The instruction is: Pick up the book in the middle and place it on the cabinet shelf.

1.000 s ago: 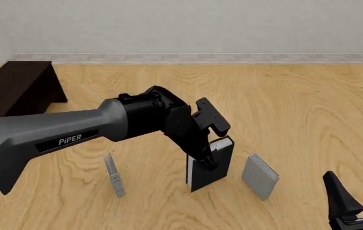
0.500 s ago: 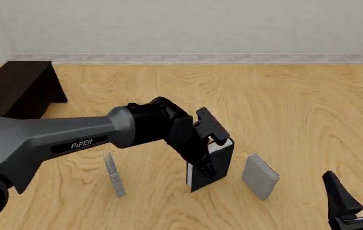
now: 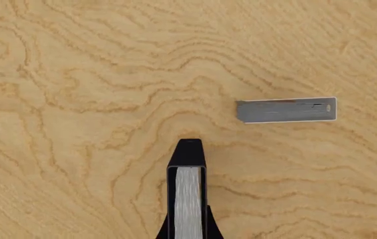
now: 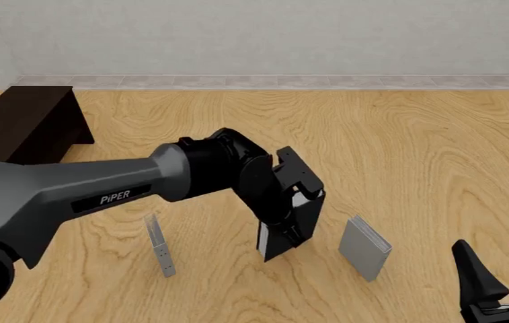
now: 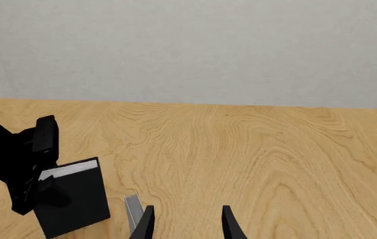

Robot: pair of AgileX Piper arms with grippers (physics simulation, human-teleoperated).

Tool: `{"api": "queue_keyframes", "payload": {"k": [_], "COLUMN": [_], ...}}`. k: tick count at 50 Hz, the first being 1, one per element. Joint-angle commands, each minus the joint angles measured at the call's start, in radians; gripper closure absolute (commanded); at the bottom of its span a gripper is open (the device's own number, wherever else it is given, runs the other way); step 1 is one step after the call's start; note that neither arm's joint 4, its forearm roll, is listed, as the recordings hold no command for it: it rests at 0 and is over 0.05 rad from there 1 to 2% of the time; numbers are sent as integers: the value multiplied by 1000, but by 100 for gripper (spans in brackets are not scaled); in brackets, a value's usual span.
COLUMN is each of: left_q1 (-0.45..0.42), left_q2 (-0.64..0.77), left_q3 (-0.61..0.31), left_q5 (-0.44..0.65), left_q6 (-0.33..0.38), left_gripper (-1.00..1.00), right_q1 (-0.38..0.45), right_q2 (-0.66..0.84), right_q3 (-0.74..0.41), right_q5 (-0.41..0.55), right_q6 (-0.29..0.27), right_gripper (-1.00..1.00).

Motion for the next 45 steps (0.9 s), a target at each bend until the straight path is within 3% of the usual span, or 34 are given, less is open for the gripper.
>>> {"api": "queue_keyframes", "payload": {"k": [1, 4, 5, 17, 20, 26, 29, 33, 34, 35, 36, 38, 45], "left_q1": [53, 74, 93, 175, 243, 294, 393, 481, 504, 573, 601, 583, 663], "left_q2": [-25, -32, -41, -67, -87, -93, -108, -119, -128, -167, -173, -151, -182], "left_q3": [-86, -110, -119, -246, -184, -199, -171, -139, -113, 3, 16, -44, 21], "left_q5": [75, 90, 94, 151, 114, 105, 37, -26, -53, -159, -183, -144, -224], "left_q6": [77, 102, 143, 214, 343, 381, 498, 585, 621, 759, 775, 716, 814], "left_gripper": [100, 100, 100, 100, 100, 100, 100, 100, 100, 100, 100, 100, 100], "right_q1": [2, 2, 0, 2, 3, 2, 2, 2, 3, 3, 3, 2, 5], "right_q2": [-4, -5, -6, -6, -7, -5, -7, -7, -8, -9, -8, -4, -1], "right_q3": [0, 0, 0, 0, 0, 0, 0, 0, 0, 0, 0, 0, 0], "right_q5": [6, 7, 8, 9, 11, 10, 11, 12, 13, 14, 13, 9, 6], "right_q6": [0, 0, 1, -1, -2, -1, -1, -2, -2, -2, -2, -1, -2], "right_gripper": [-100, -100, -100, -100, -100, -100, -100, -100, -100, -100, -100, -100, -100]}}
